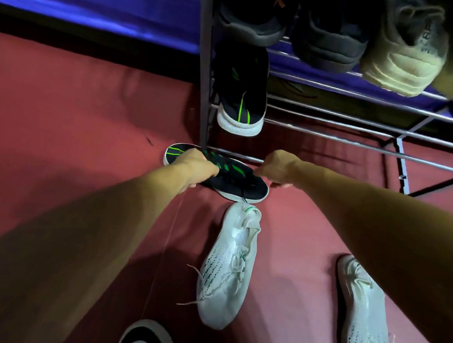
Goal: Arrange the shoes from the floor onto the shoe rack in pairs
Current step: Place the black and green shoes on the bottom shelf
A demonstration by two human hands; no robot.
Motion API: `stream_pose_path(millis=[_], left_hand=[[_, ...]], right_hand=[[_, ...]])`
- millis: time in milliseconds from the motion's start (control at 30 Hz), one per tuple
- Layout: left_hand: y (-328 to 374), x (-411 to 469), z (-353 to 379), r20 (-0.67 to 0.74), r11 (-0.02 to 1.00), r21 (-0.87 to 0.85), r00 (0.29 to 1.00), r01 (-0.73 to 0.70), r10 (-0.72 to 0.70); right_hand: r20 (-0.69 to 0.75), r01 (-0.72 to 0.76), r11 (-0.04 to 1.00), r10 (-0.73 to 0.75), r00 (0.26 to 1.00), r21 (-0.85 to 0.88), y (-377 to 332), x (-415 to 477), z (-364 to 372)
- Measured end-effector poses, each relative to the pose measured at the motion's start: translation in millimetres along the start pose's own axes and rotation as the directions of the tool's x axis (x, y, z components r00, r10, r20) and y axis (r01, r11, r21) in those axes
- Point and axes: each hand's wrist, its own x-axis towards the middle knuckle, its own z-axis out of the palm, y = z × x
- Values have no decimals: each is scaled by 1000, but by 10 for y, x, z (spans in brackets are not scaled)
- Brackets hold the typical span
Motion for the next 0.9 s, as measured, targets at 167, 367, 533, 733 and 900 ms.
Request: stream_pose_path(millis=[167,367,533,733,900], left_hand=[[-212,182,222,35,998,13,997,66,-67],[-336,284,394,31,990,74,992,117,-119],[-193,289,438,10,988,95,993,117,-119],[-96,228,475,-10,992,-3,992,128,-128],[-50,113,349,-2,993,-16,993,115,-115]], right_hand=[[60,-7,997,12,998,-79,13,309,127],[93,-34,973,57,994,-227,120,491,199],[122,10,954,27,992,-298,130,480,210],[121,58,940,-18,992,-337,72,366,50],[242,50,996,-67,968,77,106,185,-189]])
